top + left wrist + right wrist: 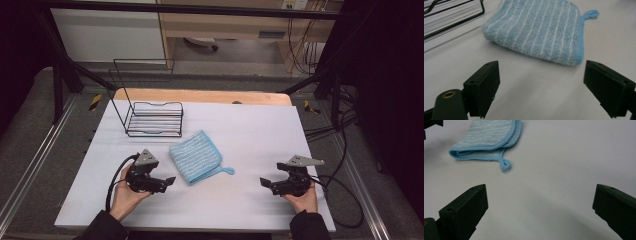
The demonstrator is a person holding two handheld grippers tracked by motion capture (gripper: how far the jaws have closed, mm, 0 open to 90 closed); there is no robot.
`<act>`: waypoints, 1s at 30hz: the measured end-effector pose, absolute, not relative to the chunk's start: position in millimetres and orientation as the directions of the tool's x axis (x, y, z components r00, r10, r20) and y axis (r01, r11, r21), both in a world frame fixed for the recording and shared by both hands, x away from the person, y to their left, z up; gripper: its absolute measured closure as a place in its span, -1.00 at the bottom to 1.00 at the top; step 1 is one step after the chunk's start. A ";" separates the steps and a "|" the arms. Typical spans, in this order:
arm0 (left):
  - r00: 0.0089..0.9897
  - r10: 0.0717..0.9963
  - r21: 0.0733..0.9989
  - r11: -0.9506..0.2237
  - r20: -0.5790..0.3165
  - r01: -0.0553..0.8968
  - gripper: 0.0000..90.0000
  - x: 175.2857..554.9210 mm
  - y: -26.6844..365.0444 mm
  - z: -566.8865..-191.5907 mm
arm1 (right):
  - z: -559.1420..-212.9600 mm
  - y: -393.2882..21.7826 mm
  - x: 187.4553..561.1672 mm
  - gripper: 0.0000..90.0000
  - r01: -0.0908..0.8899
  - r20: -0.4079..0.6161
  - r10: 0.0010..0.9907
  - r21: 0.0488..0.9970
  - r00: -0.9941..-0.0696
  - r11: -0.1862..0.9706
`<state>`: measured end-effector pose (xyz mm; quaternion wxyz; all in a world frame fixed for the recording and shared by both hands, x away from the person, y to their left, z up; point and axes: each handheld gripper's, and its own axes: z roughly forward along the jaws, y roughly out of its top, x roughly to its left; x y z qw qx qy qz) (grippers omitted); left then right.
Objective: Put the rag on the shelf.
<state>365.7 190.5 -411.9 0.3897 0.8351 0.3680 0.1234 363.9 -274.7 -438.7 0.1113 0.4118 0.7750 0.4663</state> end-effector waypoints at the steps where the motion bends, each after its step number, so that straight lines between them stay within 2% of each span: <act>1: 0.702 0.707 0.742 -0.426 -0.083 0.517 -0.68 365.9 186.5 -410.8 | -438.7 -274.7 363.9 -0.99 0.535 0.211 0.742 0.814 -0.636 0.226; 11: 0.737 0.672 0.735 -0.463 -0.073 0.495 -0.47 368.0 145.9 -407.3 | -438.7 -274.9 364.0 -0.99 0.538 0.208 0.745 0.810 -0.634 0.232; 16: 0.745 0.665 0.725 -0.486 -0.055 0.488 -0.22 368.9 129.1 -409.8 | -439.1 -274.6 364.1 -0.99 0.540 0.208 0.745 0.808 -0.634 0.234; 17: 0.746 0.664 0.723 -0.491 -0.050 0.486 -0.22 369.0 125.2 -410.8 | -439.1 -274.6 364.2 -0.99 0.540 0.207 0.745 0.808 -0.634 0.235; 18: 0.745 0.665 0.719 -0.495 -0.047 0.488 -0.07 369.3 121.4 -412.2 | -439.3 -274.5 364.3 -0.99 0.540 0.207 0.745 0.808 -0.635 0.235; 21: 0.730 0.683 0.690 -0.518 -0.023 0.506 0.09 372.5 109.1 -420.0 | -439.4 -274.2 364.4 -0.99 0.541 0.208 0.744 0.807 -0.635 0.236; 30: 0.711 0.703 0.668 -0.527 -0.005 0.526 0.31 376.0 101.6 -434.9 | -439.4 -274.1 364.7 -0.98 0.541 0.207 0.745 0.807 -0.634 0.236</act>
